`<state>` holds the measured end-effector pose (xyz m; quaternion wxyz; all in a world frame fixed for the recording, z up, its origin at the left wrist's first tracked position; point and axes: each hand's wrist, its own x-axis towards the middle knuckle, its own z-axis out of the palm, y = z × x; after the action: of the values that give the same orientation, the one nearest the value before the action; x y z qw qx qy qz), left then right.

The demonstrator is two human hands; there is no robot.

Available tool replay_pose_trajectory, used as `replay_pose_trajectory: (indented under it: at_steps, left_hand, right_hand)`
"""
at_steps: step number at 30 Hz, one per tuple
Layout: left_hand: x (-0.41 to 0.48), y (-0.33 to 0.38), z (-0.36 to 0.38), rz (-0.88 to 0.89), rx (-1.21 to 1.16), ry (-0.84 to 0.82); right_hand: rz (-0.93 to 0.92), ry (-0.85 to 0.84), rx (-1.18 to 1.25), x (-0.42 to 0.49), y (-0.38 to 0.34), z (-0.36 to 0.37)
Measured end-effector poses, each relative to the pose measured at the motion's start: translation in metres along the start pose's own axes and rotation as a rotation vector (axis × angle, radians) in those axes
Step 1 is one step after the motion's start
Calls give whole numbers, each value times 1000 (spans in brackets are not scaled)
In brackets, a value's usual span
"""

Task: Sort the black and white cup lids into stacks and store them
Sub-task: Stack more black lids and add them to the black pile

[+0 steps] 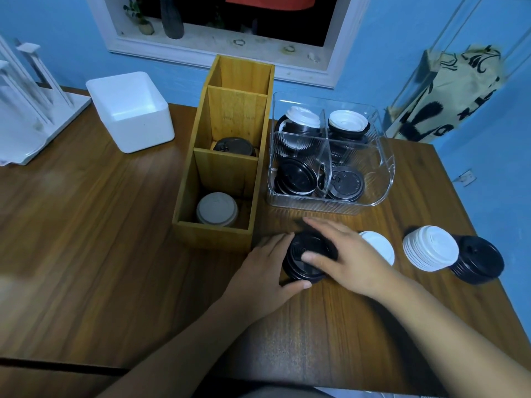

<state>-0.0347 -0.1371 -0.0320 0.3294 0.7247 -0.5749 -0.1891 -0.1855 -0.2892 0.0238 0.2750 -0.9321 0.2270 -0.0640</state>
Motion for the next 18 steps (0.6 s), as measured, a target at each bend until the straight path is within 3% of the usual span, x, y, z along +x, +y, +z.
replay_pose_trajectory:
  at_steps: [4,6,13,18]
  left_hand:
    - [0,0,0,-10,18,4]
    - [-1,1,-1,-20,16,-1]
    - [-4,2,-2,-32,27,-33]
    - [-2,1,-2,-14,47,-20]
  right_hand:
    - [-165,226,-131,36,-21,-40]
    - [-216,229,-243,64,-26,-54]
    - [-160,-269,-651,156,-18,-65]
    - [-159,-376,-785,178,-11,-64]
